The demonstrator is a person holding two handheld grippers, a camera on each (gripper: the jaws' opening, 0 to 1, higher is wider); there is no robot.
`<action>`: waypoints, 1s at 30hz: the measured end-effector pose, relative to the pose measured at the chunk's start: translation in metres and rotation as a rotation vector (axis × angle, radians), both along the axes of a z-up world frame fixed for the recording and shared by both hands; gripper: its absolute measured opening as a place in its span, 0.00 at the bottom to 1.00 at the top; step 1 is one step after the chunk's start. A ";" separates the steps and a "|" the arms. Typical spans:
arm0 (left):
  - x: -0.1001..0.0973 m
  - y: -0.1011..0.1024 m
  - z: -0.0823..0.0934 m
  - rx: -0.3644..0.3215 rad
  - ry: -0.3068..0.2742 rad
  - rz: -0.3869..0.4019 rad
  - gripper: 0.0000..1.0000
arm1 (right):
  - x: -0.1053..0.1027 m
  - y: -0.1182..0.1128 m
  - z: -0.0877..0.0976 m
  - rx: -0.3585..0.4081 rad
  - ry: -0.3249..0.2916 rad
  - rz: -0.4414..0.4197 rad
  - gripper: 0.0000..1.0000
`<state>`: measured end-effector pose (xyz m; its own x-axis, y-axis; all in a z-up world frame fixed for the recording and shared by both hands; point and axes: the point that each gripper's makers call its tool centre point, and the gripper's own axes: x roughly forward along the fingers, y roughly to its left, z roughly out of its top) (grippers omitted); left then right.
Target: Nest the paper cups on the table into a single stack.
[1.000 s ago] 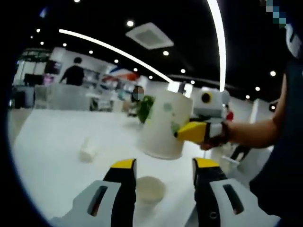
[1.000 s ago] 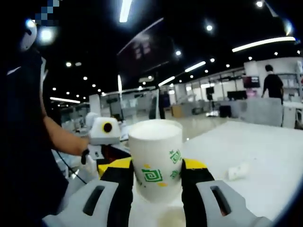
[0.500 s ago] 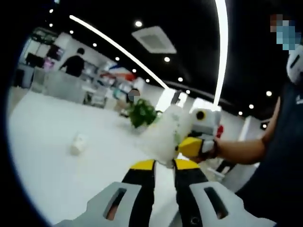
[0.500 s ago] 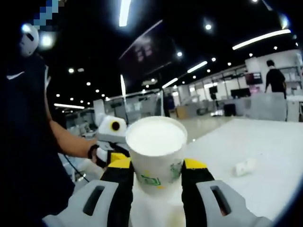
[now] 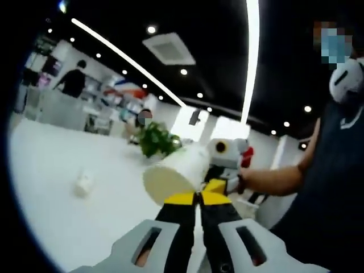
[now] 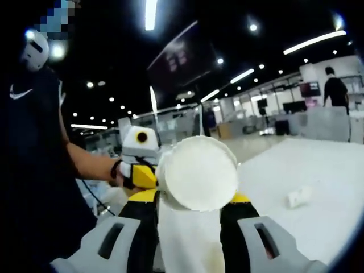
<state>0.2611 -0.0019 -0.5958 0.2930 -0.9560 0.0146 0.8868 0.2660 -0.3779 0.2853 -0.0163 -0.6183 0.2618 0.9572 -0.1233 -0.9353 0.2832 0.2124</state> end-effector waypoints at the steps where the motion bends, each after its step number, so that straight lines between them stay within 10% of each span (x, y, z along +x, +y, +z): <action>1: 0.001 0.001 -0.001 0.014 -0.008 0.002 0.00 | 0.000 0.000 -0.001 -0.007 0.002 0.001 0.38; 9: -0.002 0.012 -0.012 0.126 -0.006 -0.041 0.00 | 0.007 -0.013 0.008 -0.011 0.000 -0.046 0.52; 14: -0.015 0.006 -0.020 0.195 -0.012 -0.100 0.00 | 0.000 -0.011 0.011 0.005 0.013 -0.020 0.44; 23: -0.009 0.005 0.001 0.115 -0.017 -0.075 0.00 | -0.002 -0.013 0.013 0.061 0.053 -0.037 0.42; 30: -0.002 -0.001 0.002 0.270 -0.030 -0.129 0.00 | 0.002 -0.019 0.013 0.041 0.029 -0.068 0.43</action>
<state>0.2590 -0.0026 -0.5936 0.1722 -0.9557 -0.2387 0.9296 0.2378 -0.2816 0.2878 -0.0356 -0.6055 0.3234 0.9417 -0.0927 -0.9075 0.3364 0.2517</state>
